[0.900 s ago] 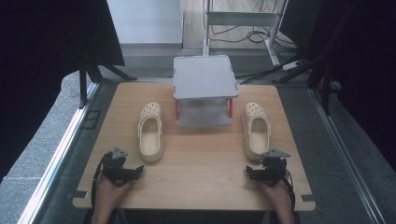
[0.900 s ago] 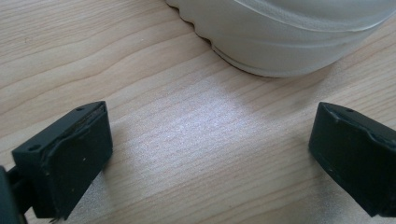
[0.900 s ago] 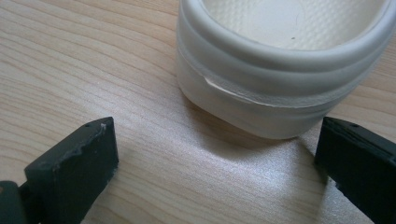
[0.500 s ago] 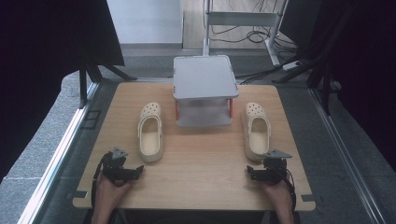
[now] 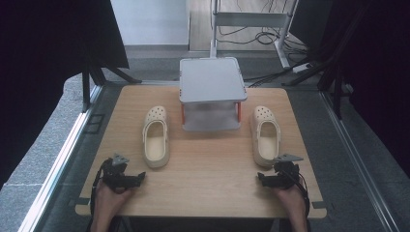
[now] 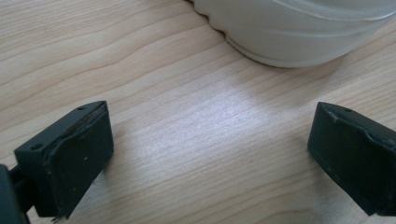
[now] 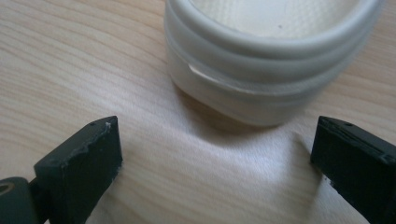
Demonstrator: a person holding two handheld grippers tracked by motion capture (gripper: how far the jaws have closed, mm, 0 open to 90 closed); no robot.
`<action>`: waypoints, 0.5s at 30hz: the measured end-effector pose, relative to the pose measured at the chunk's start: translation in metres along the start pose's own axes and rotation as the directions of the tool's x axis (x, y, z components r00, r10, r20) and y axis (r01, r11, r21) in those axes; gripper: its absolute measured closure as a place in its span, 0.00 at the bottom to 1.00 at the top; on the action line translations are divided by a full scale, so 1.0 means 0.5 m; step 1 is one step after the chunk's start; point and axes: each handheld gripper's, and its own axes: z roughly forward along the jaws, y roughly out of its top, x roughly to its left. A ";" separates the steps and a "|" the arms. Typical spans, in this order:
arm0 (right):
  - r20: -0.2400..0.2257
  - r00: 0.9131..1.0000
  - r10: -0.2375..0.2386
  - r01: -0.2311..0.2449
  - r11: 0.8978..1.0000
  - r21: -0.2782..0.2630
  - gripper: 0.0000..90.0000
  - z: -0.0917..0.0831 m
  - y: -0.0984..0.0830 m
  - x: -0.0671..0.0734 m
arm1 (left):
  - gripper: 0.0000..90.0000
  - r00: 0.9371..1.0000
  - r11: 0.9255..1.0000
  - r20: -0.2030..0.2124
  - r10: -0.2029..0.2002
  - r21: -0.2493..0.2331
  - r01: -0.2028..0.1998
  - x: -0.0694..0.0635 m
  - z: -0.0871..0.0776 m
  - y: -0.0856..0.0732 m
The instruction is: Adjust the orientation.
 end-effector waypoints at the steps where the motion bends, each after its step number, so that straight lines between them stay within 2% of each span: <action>1: 0.000 1.000 0.000 0.000 1.000 0.000 0.02 0.000 0.000 0.000 | 0.00 1.000 1.000 -0.001 -0.001 0.000 0.001 0.002 -0.001 -0.001; 6: -0.011 1.000 0.000 0.000 1.000 -0.023 0.03 -0.032 0.002 0.001 | 0.00 1.000 1.000 -0.006 -0.005 0.003 0.005 0.007 -0.002 -0.002; 10: -0.043 0.999 -0.003 0.001 0.999 -0.043 0.04 -0.059 0.008 0.012 | 0.00 1.000 1.000 -0.007 -0.004 0.003 0.004 0.006 -0.002 -0.002; 15: -0.072 0.997 -0.040 0.035 0.998 -0.059 0.04 -0.097 0.031 0.032 | 0.00 1.000 1.000 -0.009 -0.006 0.003 0.006 0.006 -0.002 -0.002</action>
